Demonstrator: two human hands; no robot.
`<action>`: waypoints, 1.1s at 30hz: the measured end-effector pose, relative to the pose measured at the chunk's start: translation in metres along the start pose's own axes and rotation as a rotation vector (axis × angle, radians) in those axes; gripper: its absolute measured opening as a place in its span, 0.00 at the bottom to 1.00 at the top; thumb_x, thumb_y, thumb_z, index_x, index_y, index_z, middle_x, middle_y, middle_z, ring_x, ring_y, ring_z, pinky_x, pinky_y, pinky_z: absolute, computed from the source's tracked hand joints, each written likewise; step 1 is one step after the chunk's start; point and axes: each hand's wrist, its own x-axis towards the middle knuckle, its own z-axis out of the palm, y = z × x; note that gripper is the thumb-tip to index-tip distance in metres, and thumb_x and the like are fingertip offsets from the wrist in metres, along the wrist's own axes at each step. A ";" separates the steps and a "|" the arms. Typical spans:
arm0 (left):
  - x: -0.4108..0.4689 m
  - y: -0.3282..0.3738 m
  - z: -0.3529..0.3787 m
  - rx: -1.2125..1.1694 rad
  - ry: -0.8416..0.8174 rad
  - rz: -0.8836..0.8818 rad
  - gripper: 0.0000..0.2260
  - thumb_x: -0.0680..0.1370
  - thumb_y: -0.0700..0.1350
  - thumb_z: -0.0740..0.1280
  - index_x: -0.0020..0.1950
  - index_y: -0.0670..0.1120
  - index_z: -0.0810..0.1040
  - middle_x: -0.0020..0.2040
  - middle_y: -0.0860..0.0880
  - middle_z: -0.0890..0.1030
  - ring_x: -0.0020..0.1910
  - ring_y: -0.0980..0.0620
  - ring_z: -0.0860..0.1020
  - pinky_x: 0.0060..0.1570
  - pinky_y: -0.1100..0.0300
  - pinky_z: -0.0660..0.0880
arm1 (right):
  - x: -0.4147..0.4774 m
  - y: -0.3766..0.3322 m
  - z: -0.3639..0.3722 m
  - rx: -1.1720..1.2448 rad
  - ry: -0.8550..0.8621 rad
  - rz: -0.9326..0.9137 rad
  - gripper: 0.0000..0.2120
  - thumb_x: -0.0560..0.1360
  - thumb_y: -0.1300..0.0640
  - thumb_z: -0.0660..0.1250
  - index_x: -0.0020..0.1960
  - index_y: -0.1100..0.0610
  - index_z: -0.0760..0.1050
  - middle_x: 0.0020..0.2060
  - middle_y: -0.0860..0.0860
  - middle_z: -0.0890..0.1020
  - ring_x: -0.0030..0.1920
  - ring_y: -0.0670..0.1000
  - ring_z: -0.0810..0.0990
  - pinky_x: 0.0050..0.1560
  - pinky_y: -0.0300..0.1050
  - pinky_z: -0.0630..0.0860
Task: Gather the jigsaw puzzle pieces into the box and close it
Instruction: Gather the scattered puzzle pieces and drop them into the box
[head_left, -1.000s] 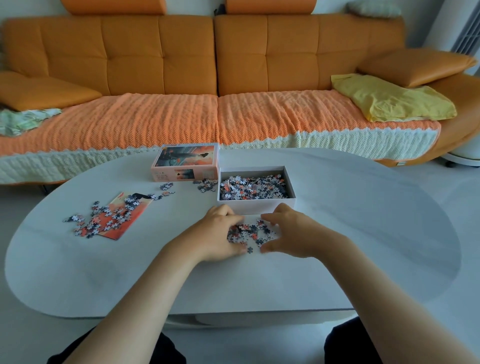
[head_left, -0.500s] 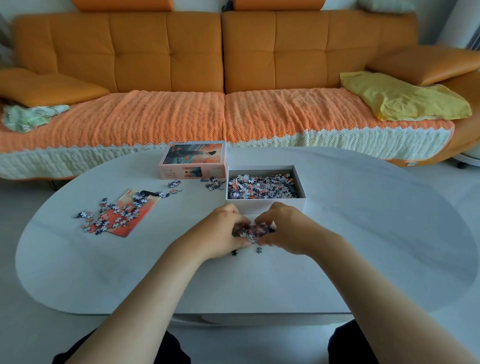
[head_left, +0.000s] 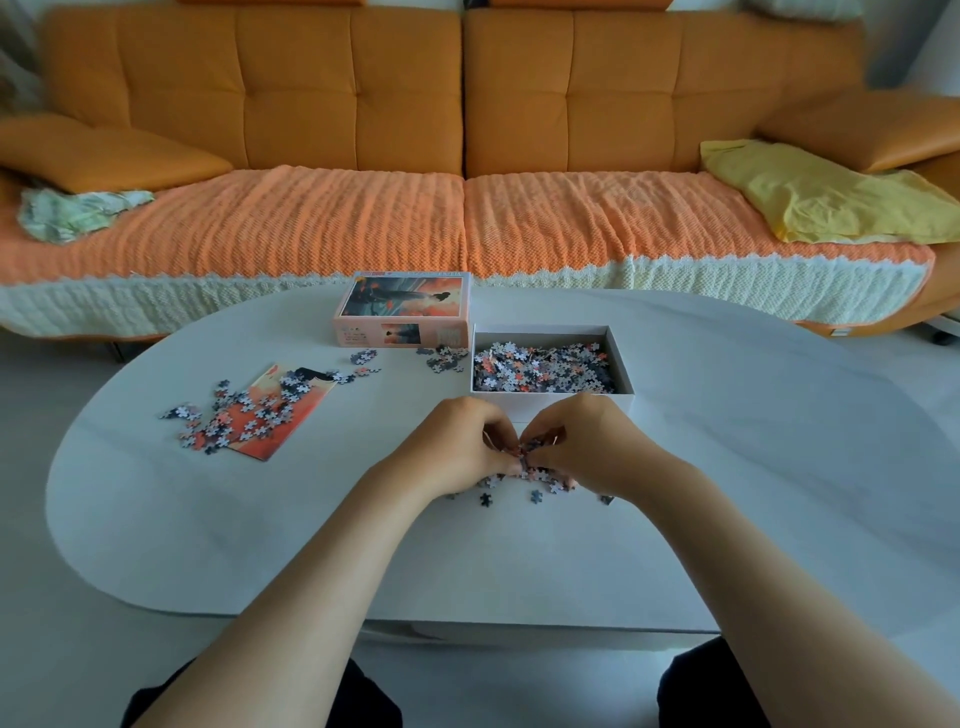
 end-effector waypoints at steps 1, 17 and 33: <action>0.002 0.001 -0.001 -0.024 0.004 -0.009 0.07 0.68 0.45 0.78 0.40 0.52 0.81 0.39 0.55 0.81 0.40 0.56 0.79 0.39 0.62 0.74 | 0.000 0.000 -0.001 0.023 -0.005 0.005 0.05 0.72 0.59 0.72 0.45 0.50 0.84 0.30 0.44 0.80 0.27 0.48 0.79 0.21 0.34 0.72; 0.048 0.017 -0.015 -0.198 0.341 0.096 0.09 0.73 0.41 0.75 0.52 0.50 0.83 0.44 0.57 0.81 0.44 0.60 0.79 0.47 0.69 0.74 | 0.041 0.015 -0.026 -0.049 0.424 -0.006 0.08 0.71 0.48 0.73 0.51 0.43 0.82 0.39 0.40 0.81 0.43 0.46 0.78 0.43 0.44 0.77; 0.002 -0.001 -0.033 0.107 0.110 0.176 0.09 0.73 0.46 0.74 0.50 0.55 0.80 0.45 0.58 0.76 0.39 0.59 0.75 0.42 0.62 0.72 | 0.014 0.003 -0.013 -0.046 0.178 -0.275 0.08 0.73 0.57 0.72 0.51 0.47 0.83 0.42 0.37 0.80 0.37 0.37 0.77 0.42 0.29 0.70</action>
